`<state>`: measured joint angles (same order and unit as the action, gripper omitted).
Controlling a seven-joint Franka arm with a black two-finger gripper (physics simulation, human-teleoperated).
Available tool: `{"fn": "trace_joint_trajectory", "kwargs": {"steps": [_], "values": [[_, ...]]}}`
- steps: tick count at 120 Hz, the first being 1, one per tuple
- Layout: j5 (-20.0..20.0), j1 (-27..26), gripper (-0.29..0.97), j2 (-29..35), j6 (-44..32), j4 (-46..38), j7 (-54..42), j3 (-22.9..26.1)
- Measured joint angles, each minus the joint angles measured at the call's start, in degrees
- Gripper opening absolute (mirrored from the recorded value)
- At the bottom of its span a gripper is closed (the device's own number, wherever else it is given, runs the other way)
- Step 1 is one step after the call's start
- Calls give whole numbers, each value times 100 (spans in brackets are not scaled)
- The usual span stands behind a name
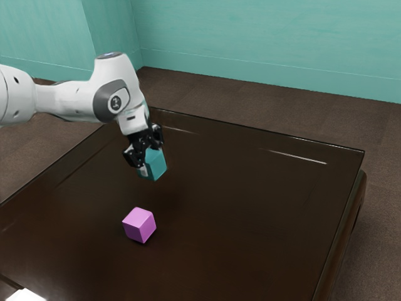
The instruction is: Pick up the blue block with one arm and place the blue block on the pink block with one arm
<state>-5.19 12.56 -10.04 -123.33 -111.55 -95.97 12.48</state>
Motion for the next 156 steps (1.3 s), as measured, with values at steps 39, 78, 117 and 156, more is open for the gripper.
{"fn": "trace_joint_trajectory", "kwargs": {"steps": [39, 78, 117, 156], "values": [[-284, 2, 38, 471, 66, -1225, -64, 0], [-411, 37, 40, 524, -25, -1431, -85, -9], [-529, 222, 61, 1487, 305, -1414, -91, -10], [348, 66, 67, 2077, 3048, 1451, 2551, -25]]}}
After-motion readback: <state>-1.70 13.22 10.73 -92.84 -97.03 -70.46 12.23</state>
